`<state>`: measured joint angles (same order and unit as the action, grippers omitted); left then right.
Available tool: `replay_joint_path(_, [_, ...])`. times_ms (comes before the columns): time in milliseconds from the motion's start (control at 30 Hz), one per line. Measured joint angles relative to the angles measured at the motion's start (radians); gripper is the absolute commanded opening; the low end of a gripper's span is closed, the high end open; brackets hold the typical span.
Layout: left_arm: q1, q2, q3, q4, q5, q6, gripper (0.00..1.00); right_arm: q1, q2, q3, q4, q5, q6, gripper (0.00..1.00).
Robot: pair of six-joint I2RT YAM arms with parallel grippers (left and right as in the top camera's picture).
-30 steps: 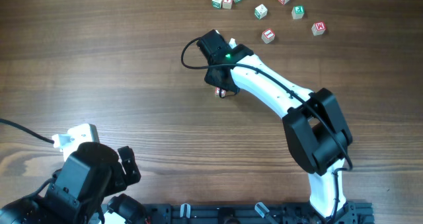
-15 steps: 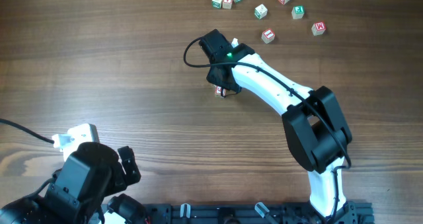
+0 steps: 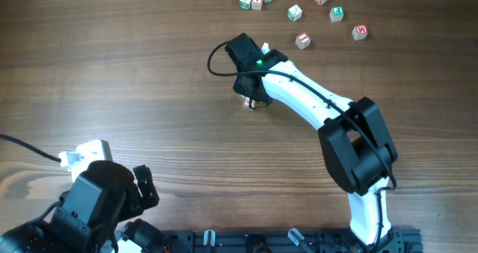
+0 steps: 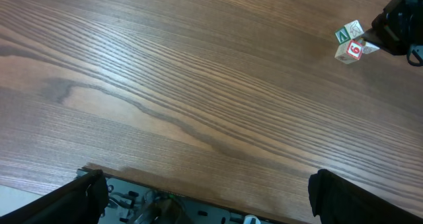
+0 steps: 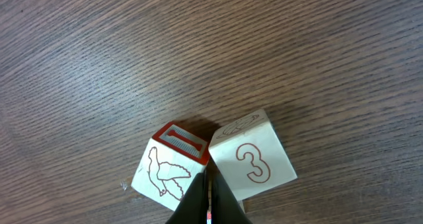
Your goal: Form a circle
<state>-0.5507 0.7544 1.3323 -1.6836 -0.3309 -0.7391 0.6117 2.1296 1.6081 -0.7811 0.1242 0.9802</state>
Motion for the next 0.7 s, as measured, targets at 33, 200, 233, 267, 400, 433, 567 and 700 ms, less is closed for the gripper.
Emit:
replay_joint_path(33, [0.000,0.000,0.000,0.000,0.000,0.000,1.00,0.000,0.001,0.000,0.000,0.000,0.000,0.04])
replay_joint_path(200, [0.000,0.000,0.000,0.000,0.000,0.000,1.00,0.000,0.015,-0.003,0.000,-0.004,0.000,0.05])
replay_joint_path(233, [0.000,0.000,0.000,0.000,0.000,0.000,1.00,0.000,0.015,-0.003,0.000,-0.004,0.000,0.05])
replay_joint_path(267, [0.000,0.000,0.000,0.000,0.000,0.000,1.00,0.000,0.015,-0.003,0.000,-0.004,0.000,0.05])
replay_joint_path(400, [0.000,0.000,0.000,0.000,0.000,0.000,1.00,0.000,0.015,-0.003,0.008,-0.004,0.000,0.05])
replay_joint_path(433, [0.000,0.000,0.000,0.000,0.000,0.000,1.00,0.000,0.015,-0.003,0.011,-0.004,-0.001,0.05])
replay_joint_path(567, [0.000,0.000,0.000,0.000,0.000,0.000,1.00,0.000,0.015,-0.003,0.021,-0.005,-0.001,0.04])
replay_joint_path(700, [0.000,0.000,0.000,0.000,0.000,0.000,1.00,0.000,0.015,-0.003,0.022,-0.005,-0.001,0.05])
